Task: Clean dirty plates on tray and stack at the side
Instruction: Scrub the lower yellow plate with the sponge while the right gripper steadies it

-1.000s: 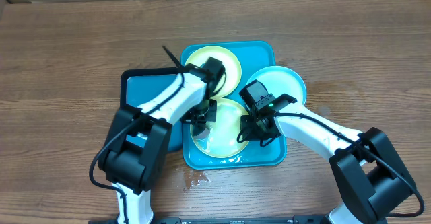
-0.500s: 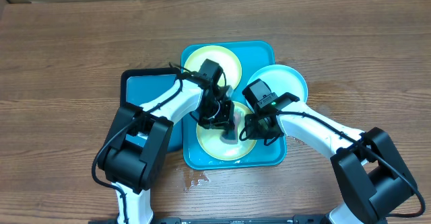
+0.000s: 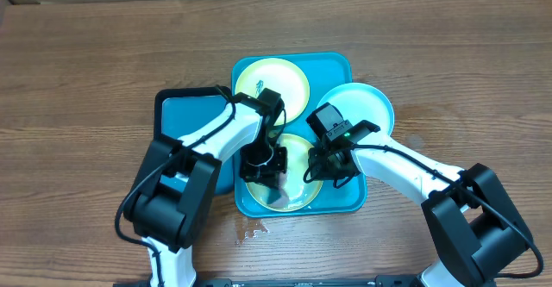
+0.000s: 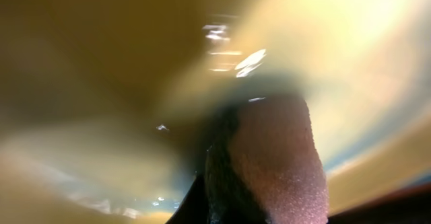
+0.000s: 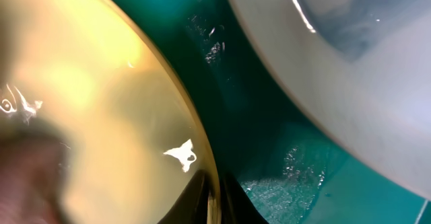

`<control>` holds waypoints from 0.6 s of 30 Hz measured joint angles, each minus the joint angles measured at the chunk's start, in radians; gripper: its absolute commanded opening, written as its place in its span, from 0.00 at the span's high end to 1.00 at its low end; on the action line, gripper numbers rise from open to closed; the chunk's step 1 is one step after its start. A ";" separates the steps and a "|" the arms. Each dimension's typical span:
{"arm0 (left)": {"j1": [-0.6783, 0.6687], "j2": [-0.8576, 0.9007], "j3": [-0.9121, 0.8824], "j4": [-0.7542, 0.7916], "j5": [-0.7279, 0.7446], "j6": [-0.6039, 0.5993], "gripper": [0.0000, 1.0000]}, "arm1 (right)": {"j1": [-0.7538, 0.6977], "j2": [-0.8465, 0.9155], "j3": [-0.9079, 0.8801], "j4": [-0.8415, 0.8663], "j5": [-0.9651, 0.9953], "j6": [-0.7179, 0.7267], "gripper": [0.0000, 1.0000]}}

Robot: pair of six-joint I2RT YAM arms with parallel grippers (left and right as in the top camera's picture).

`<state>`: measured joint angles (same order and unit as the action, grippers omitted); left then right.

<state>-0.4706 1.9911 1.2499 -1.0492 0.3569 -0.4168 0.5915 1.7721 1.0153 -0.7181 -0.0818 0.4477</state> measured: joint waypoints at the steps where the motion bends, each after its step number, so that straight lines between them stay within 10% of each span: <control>1: 0.003 -0.012 0.000 -0.003 -0.049 -0.013 0.96 | 0.000 0.000 0.000 0.000 -0.001 0.000 0.91; 8: 0.082 -0.080 0.000 0.044 -0.294 -0.067 0.96 | 0.000 0.000 0.000 0.010 -0.014 0.000 0.91; 18: 0.086 -0.077 -0.001 0.222 -0.140 -0.051 0.96 | -0.001 0.000 0.000 0.007 -0.014 0.001 0.91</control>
<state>-0.3847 1.9144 1.2488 -0.8276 0.2165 -0.4679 0.5903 1.7721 1.0153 -0.7113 -0.0963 0.4484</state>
